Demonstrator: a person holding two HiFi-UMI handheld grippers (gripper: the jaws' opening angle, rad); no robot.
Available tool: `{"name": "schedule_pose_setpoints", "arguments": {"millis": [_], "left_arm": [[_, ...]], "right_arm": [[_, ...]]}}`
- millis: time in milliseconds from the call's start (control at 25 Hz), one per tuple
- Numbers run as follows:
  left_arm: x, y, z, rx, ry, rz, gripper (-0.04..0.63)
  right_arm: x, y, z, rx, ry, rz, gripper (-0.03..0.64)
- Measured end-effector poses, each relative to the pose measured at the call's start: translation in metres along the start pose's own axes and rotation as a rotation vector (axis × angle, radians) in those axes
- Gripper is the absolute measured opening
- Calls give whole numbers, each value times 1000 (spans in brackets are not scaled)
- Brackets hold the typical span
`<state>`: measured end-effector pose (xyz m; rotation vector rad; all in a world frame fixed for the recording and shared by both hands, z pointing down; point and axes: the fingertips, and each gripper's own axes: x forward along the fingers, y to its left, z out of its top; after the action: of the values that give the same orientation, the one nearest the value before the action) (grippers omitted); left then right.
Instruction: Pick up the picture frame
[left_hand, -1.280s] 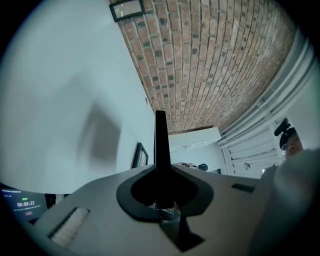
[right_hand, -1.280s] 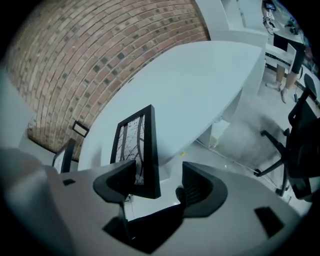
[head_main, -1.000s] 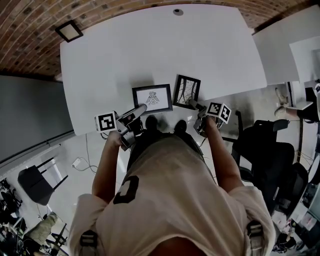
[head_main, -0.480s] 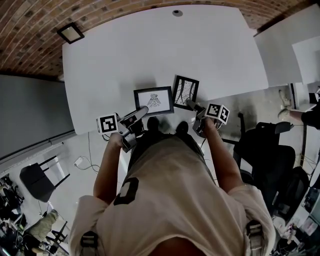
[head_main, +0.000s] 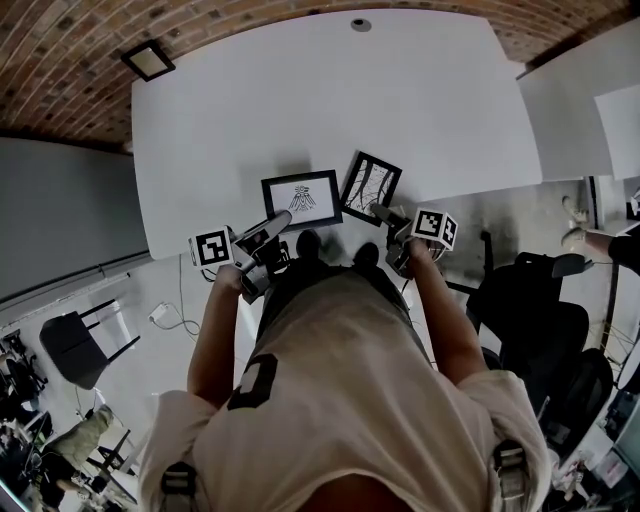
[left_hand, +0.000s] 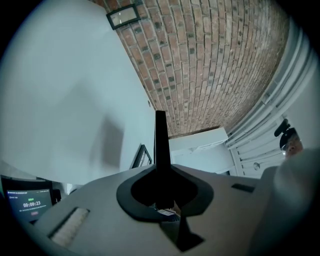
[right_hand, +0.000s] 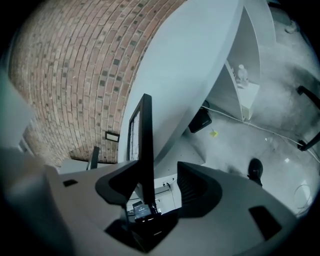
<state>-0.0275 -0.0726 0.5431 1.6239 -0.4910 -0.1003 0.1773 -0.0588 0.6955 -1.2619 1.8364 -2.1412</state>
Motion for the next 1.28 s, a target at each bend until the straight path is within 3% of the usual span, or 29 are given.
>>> {"name": "schedule_pose_setpoints", "arguments": {"millis": [160, 280, 600, 760, 1120, 1280], "left_arm": [[2, 0, 1, 19, -12, 2, 31], [4, 1, 1, 31, -17, 8, 31], [-1, 9, -1, -34, -50, 48, 31], [-8, 17, 3, -6, -76, 103, 31], [-16, 12, 6, 29, -122, 74, 31], [-12, 8, 3, -1, -129, 56, 31]], "right_arm": [[0, 12, -4, -12, 21, 65, 110], [0, 14, -5, -26, 53, 74, 103], [-12, 10, -16, -46, 106, 92, 78], [-29, 5, -19, -67, 120, 83, 78], [-44, 7, -32, -130, 150, 63, 74], [-45, 22, -26, -154, 123, 94, 74]]}}
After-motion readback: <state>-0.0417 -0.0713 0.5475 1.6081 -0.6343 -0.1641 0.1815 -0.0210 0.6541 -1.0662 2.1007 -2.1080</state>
